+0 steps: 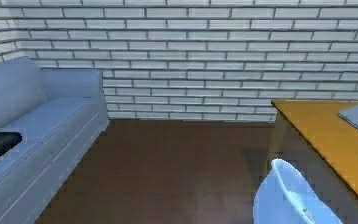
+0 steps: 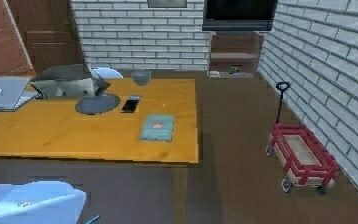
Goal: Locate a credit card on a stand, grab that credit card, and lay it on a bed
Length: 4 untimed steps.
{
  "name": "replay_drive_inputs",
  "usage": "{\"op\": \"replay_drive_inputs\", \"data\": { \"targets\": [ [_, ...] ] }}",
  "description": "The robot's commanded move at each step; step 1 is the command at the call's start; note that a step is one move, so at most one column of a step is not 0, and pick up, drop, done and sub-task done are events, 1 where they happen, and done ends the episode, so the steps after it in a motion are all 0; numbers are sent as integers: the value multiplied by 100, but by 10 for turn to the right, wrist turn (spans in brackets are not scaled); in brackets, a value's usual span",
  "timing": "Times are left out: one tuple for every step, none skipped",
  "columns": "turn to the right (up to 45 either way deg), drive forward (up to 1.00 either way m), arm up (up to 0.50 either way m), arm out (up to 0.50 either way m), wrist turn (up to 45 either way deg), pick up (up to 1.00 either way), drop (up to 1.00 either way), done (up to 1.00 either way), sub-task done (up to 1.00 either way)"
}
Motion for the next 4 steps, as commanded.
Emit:
{"op": "replay_drive_inputs", "data": {
  "targets": [
    [-210,0,0,0,0,0,0,0,0],
    [0,65,0,0,0,0,0,0,0],
    [450,0,0,0,0,0,0,0,0],
    [150,0,0,0,0,0,0,0,0]
  ]
}}
